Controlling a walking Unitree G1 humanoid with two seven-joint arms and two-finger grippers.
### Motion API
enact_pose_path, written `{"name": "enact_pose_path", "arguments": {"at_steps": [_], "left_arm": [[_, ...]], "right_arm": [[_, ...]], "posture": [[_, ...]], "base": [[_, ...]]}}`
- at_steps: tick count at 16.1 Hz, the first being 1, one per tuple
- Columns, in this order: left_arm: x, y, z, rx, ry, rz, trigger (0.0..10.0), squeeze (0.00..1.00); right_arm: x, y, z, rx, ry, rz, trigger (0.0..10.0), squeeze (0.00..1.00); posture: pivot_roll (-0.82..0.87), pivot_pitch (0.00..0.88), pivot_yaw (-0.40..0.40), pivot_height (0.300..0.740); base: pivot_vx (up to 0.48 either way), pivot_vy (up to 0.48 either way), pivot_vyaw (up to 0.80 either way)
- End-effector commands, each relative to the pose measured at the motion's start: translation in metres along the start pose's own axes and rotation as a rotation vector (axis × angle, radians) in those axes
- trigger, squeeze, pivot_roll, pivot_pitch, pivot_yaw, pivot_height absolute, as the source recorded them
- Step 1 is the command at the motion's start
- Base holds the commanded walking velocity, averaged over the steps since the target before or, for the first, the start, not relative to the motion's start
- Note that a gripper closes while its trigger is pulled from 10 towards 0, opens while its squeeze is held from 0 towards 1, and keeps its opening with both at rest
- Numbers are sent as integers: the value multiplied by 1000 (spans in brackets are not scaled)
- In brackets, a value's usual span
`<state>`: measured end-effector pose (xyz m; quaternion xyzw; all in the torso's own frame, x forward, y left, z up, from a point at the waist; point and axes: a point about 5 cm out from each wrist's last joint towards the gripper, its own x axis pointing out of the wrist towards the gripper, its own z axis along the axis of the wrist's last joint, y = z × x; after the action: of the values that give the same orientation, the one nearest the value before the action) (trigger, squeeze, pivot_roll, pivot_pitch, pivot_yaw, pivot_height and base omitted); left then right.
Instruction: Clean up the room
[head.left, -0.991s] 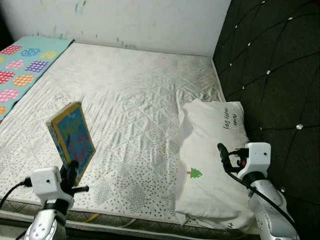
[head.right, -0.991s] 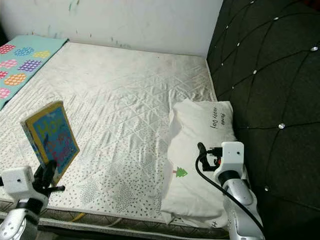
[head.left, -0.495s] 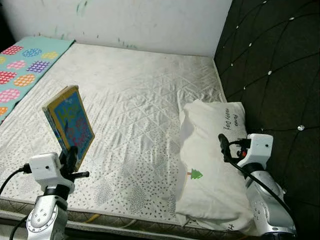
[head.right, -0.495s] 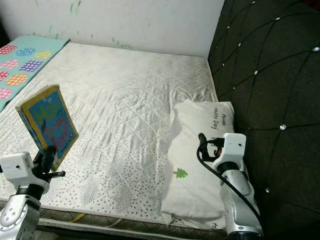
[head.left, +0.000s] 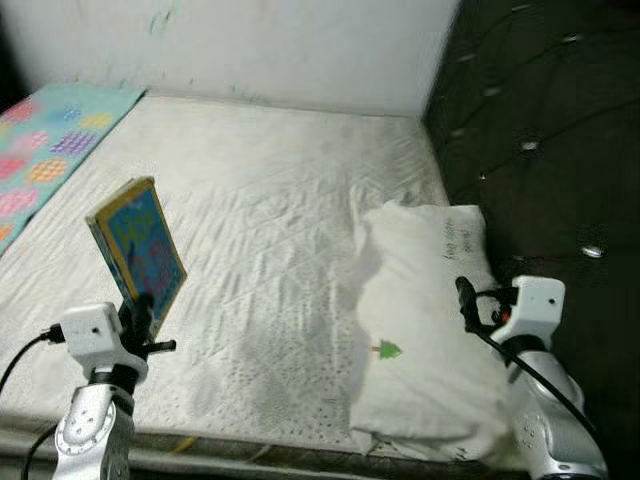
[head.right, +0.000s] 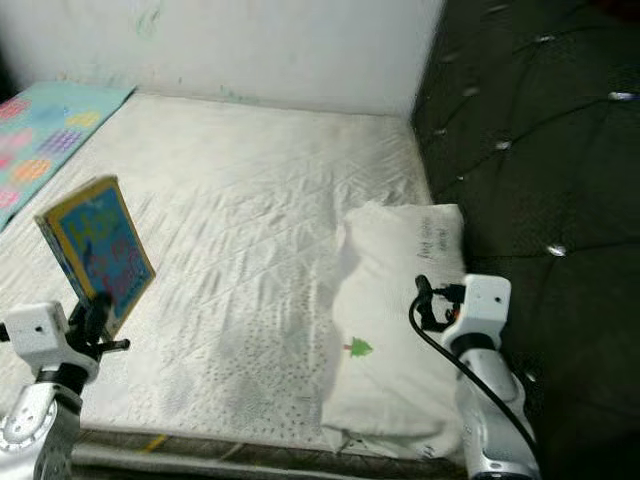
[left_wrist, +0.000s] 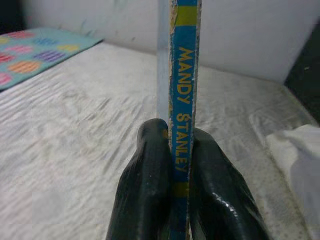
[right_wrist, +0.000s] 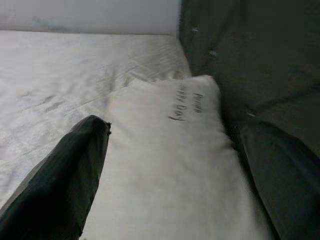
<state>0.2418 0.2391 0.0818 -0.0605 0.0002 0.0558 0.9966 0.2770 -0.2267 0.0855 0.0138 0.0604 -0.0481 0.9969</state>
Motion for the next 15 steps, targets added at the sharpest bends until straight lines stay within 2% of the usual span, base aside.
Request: {"name": "enact_pose_path", "arguments": {"at_steps": [1,5,10,12,15], "left_arm": [[4,-4,5,7,-31,-25,10000,0],[5,-3,4,14,-32,-28,10000,0],[-5,-2,5,19,-36,-17,10000,0],[-6,2,0,39,-3,33,10000,0],[-9,2,-1,16,8,28,10000,0]], "right_arm": [[-1,-4,5,-9,-20,-20,10000,0],[2,5,11,-19,-35,0,10000,0],[-1,7,4,-11,-20,15,10000,0],[-2,10,1,-13,-10,28,10000,0],[-2,13,1,-17,-8,36,10000,0]], "posture": [[-107,0,-17,740],[-106,0,-28,740],[-84,0,-29,740],[-80,0,-32,740],[-76,0,-31,740]], "base": [[0,0,-800],[0,0,-800],[0,0,0],[0,0,0],[0,0,0]]}}
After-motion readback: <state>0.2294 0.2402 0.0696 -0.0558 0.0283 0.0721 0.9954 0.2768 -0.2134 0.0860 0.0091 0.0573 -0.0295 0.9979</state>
